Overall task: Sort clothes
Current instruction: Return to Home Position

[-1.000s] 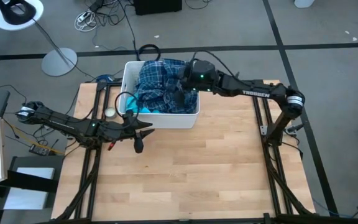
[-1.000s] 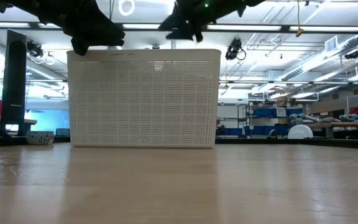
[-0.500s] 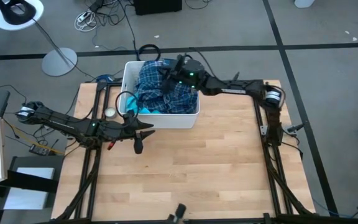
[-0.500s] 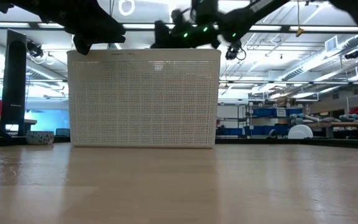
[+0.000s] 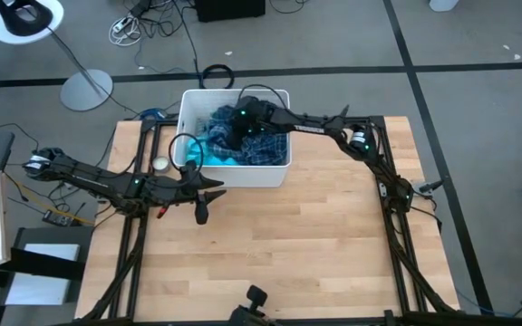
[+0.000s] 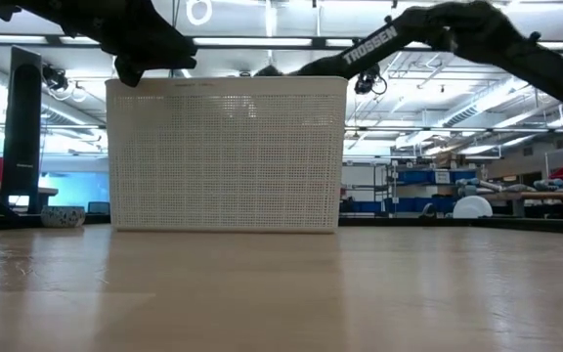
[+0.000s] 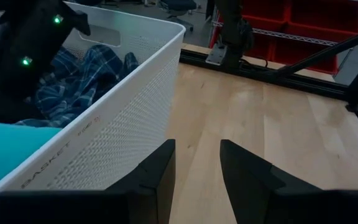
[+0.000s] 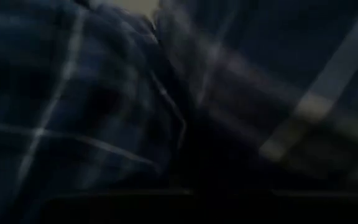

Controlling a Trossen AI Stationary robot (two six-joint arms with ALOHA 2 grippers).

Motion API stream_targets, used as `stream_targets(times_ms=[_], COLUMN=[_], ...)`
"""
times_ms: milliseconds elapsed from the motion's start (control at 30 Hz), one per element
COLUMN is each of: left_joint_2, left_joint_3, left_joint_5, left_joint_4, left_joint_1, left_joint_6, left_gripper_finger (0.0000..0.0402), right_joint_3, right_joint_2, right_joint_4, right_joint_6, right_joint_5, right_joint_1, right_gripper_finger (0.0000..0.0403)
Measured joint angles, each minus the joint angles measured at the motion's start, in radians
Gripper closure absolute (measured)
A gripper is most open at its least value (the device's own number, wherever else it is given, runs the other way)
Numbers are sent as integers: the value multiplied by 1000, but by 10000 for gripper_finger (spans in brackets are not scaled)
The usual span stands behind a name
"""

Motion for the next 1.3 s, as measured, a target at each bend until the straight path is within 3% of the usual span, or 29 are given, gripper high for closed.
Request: stream_targets(times_ms=[367,733,1067,1300], left_joint_2=[0,0,0,0], left_joint_3=[0,0,0,0], left_joint_5=[16,13,10,0], left_joint_4=[-1,13,35,30], left_joint_1=[-1,-1,0,0], left_joint_6=[0,-3,3,153], left_gripper_finger=[270,270,270,270], right_joint_3=[-6,-10,-8,-7], right_joint_2=[-29,-322,-618,-783], right_joint_4=[-42,-183,-530,-932], right_joint_6=[65,25,41,29], right_joint_5=[-104,-127,-95,-94], right_joint_1=[-5,-1,39,65], right_gripper_finger=[401,398,388,391])
